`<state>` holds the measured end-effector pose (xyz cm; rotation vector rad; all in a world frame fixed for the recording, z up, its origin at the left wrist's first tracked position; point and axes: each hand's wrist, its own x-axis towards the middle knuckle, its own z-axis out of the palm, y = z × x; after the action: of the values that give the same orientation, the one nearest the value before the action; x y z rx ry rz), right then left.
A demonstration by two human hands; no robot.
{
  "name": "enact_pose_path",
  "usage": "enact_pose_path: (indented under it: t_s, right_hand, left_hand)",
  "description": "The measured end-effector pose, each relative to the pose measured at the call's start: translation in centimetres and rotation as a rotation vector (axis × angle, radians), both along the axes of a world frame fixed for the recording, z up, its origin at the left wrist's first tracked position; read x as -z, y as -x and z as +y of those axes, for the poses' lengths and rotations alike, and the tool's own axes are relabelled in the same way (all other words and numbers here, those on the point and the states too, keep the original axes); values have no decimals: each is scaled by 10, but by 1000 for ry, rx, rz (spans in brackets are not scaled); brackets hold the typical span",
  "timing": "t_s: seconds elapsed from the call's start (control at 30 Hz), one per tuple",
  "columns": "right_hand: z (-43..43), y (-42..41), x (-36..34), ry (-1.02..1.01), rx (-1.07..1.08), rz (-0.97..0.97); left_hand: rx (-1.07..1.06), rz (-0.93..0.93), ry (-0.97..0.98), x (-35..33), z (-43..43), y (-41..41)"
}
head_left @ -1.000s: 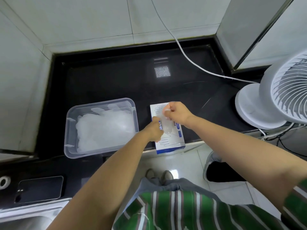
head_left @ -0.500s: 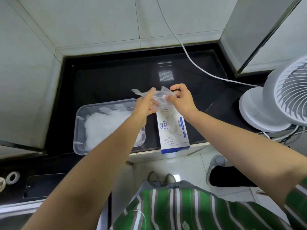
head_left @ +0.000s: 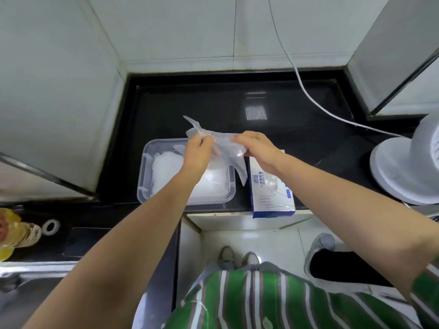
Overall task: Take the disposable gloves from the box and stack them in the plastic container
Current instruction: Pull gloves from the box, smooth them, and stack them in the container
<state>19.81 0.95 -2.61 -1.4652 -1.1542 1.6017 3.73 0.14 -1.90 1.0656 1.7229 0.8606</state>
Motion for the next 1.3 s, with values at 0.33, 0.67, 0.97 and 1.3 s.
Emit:
enact_pose_path:
  t_s: [0.33, 0.67, 0.97, 1.3]
  right_hand:
    - [0, 37, -4, 207, -172, 103]
    - [-5, 61, -7, 155, -245, 54]
    - [-15, 90, 0, -64, -42, -127]
    - [-15, 99, 18, -41, 14, -260]
  left_hand:
    - [51, -3, -56, 1, -25, 55]
    - [25, 22, -11, 14, -35, 99]
    - [19, -670, 254, 12, -39, 105]
    - [-138, -385, 194, 16, -32, 99]
